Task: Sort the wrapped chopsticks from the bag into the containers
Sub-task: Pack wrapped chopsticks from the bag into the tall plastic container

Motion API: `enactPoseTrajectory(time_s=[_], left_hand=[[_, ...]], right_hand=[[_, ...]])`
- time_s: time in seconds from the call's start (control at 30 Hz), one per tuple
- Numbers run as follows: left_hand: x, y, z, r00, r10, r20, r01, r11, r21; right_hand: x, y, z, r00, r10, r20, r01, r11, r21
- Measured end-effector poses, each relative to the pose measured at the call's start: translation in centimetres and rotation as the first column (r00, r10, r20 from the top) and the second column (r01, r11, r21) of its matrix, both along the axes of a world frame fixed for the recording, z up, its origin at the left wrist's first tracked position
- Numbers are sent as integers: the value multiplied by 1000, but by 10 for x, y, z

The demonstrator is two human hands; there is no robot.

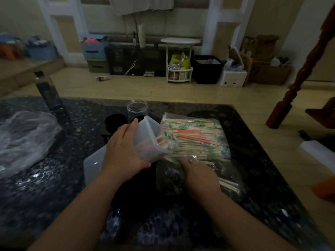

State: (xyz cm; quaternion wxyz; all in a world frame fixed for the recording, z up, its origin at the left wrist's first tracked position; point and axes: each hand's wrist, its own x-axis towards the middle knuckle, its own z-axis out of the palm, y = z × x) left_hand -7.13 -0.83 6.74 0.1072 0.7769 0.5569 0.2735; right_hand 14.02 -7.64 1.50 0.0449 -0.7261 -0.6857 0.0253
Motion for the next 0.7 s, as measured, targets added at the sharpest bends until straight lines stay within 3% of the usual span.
enactPoseTrajectory(time_s=[0.2,0.33,0.6,0.7], left_hand=[[-1,-5,3,999,-35,-27,35,999,19],[-3,-7,3,1000,-22,-15,23,999,33],[-5,-10,0,999,-23,-38,25,998,62],[-6,-10,-1,999,-2,-41,5,998,64]], right_hand=[[-2,-16,26,1000,-10,-11,10,998,-61],[-4,-26,56,998,69,-7,-69,990,-125],[0,-22,79,985,171,26,-173,977,124],[5,-17,80,980,191,54,-199,938,284]])
